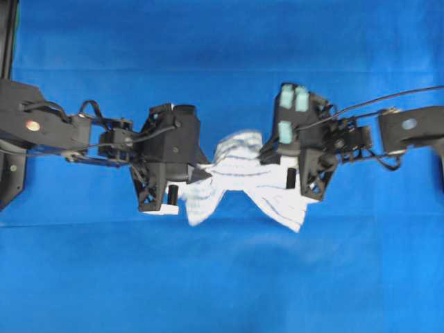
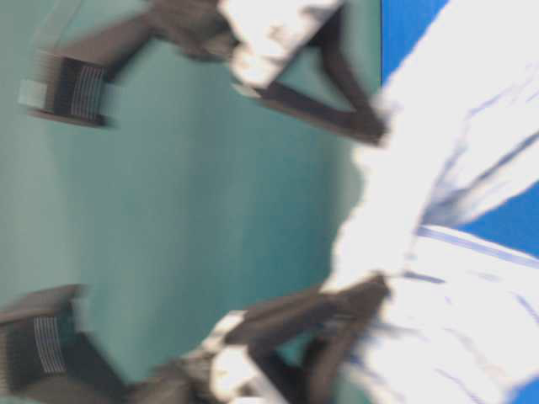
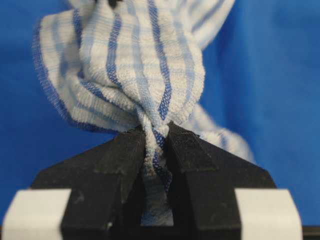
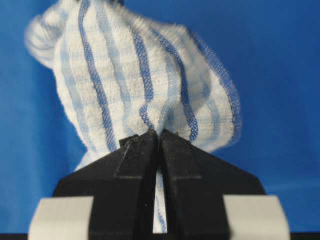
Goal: Lift the towel with both arms.
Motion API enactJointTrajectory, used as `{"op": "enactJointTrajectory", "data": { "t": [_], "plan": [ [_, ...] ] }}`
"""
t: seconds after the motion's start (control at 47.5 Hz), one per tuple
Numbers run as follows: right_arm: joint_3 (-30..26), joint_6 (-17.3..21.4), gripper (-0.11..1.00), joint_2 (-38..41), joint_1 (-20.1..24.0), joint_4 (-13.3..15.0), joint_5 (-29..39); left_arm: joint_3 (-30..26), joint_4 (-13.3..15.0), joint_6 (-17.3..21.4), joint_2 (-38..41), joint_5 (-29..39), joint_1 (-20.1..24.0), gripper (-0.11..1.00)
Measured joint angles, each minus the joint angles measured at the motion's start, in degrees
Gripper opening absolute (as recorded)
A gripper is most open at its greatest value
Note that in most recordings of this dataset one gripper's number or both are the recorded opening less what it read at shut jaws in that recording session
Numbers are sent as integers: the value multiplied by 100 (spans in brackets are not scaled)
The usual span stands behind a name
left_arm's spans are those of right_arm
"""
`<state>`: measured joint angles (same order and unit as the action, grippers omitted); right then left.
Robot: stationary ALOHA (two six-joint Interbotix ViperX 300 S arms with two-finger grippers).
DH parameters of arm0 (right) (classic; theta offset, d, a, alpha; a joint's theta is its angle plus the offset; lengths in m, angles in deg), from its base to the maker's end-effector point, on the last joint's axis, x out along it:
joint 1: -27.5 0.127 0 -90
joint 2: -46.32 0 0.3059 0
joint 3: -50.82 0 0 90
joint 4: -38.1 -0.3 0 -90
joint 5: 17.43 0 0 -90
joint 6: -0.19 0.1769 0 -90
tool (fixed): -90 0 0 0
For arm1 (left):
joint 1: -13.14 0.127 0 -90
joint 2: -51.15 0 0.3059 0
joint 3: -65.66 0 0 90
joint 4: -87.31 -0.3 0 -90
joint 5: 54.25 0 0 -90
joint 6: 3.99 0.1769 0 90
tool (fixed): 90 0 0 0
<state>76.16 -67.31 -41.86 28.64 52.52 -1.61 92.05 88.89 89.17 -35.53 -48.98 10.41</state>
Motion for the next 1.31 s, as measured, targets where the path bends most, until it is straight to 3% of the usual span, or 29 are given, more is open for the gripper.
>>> {"op": "enactJointTrajectory", "data": {
  "t": [0.274,0.611,1.032,1.305],
  "plan": [
    [-598,-97,2,-967,0,79,1072,-835,-9,26,-633,1301,0,8],
    [-1538,-571,2,-1644,35,79,2039,-1995,-18,35,-1002,2373,18,8],
    [-2584,-747,2,-1934,18,79,2610,-3313,-62,141,-1081,3305,149,8],
    [-2672,-765,2,-1942,18,79,2663,-3472,-62,237,-1072,3437,158,8]
  ]
}}
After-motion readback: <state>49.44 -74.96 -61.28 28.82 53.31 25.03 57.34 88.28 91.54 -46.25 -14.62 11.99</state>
